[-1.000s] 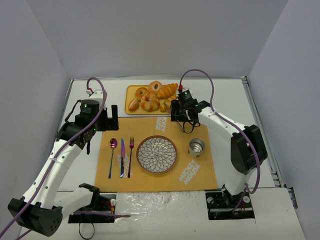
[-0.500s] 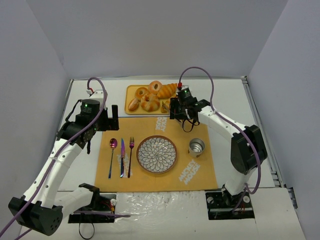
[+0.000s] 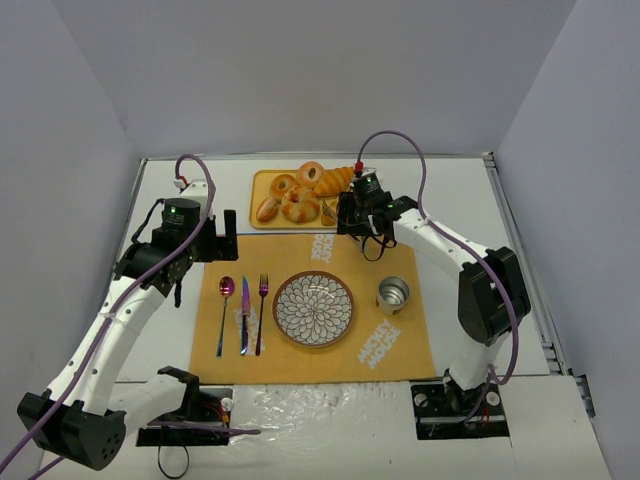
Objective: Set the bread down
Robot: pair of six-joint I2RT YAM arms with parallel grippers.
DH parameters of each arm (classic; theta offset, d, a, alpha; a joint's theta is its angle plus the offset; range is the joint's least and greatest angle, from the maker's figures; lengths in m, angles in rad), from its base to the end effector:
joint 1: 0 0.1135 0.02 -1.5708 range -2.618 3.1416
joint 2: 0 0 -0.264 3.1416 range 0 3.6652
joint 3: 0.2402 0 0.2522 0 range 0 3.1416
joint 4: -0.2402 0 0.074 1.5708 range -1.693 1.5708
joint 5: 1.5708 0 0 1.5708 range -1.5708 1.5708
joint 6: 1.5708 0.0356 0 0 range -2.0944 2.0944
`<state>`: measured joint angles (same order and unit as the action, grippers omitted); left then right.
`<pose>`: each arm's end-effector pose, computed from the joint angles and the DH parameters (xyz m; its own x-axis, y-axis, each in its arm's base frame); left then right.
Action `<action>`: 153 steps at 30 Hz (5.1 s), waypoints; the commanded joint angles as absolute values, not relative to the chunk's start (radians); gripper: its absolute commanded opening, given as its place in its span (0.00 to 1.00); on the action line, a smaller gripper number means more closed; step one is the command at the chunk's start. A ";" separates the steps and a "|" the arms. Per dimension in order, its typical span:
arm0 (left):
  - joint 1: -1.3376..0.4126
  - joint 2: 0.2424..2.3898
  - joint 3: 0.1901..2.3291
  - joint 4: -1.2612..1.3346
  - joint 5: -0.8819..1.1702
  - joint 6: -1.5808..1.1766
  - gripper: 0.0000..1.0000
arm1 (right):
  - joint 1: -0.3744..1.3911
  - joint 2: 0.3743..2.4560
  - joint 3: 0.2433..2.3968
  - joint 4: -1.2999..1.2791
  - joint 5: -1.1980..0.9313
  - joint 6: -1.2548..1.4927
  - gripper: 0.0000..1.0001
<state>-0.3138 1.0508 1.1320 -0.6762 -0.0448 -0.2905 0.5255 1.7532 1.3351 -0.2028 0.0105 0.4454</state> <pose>0.2087 -0.0660 0.3609 -0.5890 -0.1097 -0.8006 0.1090 0.9709 -0.2132 0.3508 0.2030 0.2647 -0.6671 0.1112 -0.7366 -0.2292 0.9102 0.3449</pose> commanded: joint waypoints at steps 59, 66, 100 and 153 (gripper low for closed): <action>-0.318 1.051 1.150 -0.643 -0.044 -0.290 0.96 | 0.503 1.833 1.449 -0.182 0.026 0.456 0.18; -0.318 1.052 1.149 -0.643 -0.044 -0.291 0.96 | 0.502 1.771 1.448 -0.202 0.031 0.453 0.00; -0.318 1.053 1.150 -0.644 -0.051 -0.291 0.96 | 0.688 1.261 1.201 -0.399 -0.285 0.410 0.00; -0.319 1.054 1.150 -0.646 -0.053 -0.290 0.96 | 1.041 1.256 1.089 -0.458 -0.003 0.510 0.55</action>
<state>-0.3141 1.0584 1.1320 -0.6769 -0.0450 -0.2905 1.0351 1.2743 1.0170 -0.4569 -0.0502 0.5195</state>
